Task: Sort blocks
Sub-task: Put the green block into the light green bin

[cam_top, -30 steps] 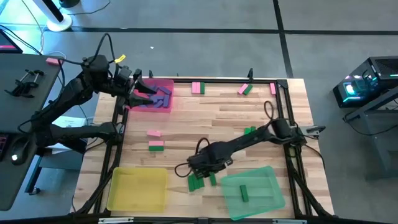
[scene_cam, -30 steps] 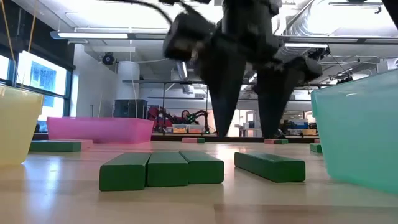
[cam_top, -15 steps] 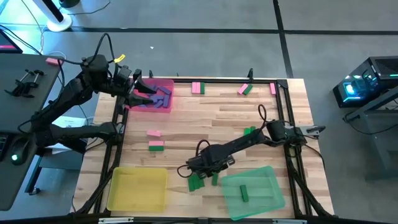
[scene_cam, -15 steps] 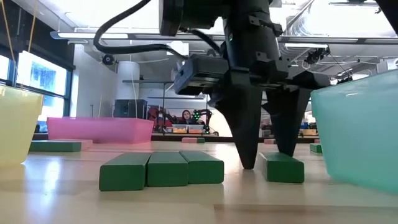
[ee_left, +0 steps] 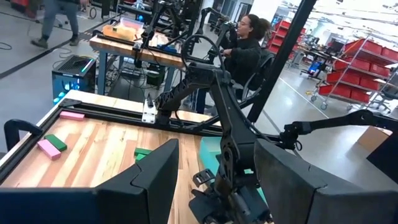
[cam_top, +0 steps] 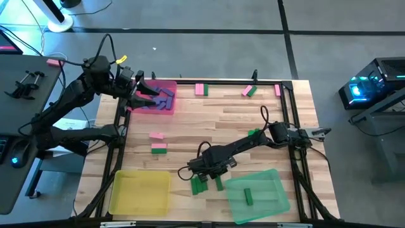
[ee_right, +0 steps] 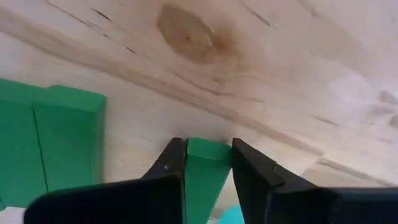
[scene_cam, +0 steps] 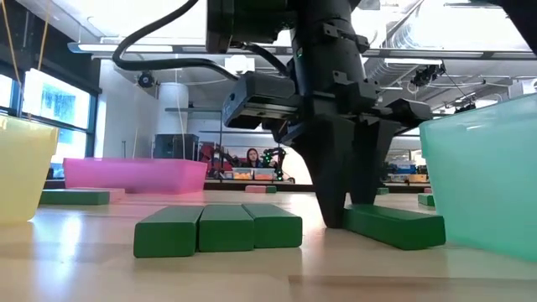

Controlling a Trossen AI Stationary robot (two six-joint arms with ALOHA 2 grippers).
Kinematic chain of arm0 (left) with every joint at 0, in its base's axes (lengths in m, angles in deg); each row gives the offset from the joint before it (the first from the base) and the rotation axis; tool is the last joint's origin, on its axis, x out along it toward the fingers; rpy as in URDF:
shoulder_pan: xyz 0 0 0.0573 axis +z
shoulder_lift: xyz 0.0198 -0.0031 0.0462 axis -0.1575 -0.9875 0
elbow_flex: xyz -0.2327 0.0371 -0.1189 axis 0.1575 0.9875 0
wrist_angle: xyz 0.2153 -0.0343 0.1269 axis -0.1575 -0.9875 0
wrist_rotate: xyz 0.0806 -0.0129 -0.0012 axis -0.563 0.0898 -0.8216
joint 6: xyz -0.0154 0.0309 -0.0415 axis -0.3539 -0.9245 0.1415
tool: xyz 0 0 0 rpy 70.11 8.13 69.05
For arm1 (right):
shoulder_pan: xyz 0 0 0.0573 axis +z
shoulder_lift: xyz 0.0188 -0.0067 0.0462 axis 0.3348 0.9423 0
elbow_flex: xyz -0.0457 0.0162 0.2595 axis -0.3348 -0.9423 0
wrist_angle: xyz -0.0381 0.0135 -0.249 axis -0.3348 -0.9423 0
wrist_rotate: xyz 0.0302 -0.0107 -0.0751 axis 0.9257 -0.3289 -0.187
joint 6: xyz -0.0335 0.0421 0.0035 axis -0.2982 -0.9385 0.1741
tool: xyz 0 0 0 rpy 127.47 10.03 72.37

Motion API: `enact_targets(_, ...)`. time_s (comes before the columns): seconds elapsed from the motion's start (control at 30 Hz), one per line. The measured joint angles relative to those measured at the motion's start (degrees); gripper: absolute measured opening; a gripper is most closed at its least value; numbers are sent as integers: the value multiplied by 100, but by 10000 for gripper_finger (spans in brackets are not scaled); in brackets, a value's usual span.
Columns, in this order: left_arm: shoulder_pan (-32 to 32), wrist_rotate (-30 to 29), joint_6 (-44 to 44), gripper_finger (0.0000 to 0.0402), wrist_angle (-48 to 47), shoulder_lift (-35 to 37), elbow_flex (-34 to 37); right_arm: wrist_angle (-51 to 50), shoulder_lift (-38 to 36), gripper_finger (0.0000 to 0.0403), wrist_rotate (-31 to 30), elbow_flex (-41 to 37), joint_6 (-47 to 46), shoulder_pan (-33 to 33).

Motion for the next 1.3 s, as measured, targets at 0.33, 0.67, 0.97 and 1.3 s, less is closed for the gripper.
enact_targets(0.33, 0, 0, -3, 194, 0, 0, 0, 37, 23, 128, -501, 165, 489, -347)
enact_targets(0.67, 0, -2, 35, 194, -19, 0, 0, -336, 0, 165, -852, 456, 158, -323)
enact_targets(0.97, 0, -2, 48, 194, -42, 0, 0, -117, 21, 190, -697, 561, -1170, 334)
enact_targets(1.3, 0, -2, 144, 194, -39, 0, 0, -51, 185, 190, -635, 559, -1479, 312)
